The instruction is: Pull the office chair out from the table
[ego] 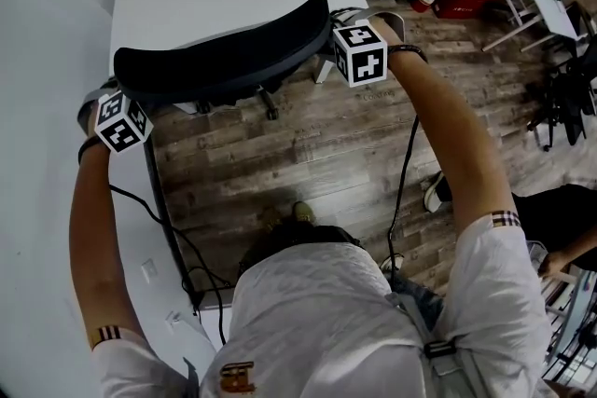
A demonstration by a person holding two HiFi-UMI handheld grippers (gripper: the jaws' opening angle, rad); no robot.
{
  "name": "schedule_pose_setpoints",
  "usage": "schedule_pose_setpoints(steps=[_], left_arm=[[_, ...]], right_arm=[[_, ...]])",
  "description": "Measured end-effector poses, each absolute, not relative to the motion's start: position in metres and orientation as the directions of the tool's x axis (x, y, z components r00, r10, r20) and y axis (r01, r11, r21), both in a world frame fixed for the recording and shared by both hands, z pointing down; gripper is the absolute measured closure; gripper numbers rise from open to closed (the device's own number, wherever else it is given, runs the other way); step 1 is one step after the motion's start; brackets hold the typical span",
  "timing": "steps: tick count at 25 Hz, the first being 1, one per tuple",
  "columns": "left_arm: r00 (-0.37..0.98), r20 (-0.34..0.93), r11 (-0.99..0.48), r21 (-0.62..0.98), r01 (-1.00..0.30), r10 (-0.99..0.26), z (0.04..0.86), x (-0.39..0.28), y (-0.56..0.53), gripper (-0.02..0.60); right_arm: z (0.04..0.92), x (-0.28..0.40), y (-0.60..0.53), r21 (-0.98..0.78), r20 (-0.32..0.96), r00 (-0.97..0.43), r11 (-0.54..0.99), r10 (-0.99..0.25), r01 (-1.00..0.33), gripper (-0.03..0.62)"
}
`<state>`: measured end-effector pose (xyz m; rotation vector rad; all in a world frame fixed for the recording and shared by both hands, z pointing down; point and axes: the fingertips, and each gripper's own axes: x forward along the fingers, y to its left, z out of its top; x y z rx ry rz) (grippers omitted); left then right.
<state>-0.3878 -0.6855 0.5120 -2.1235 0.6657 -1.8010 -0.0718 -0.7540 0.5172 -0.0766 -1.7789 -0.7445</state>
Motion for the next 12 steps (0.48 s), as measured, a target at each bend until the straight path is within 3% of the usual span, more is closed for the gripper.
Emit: schedule_pose_setpoints(steps=[12], left_arm=[[0.115,0.864,-0.867,-0.47,-0.167,-0.491,0.513,-0.381,-0.665,0.489]], right_arm=[[0.519,-0.065,-0.734,0.432,0.889,-0.344,0.806,-0.303,0.405,0.464]])
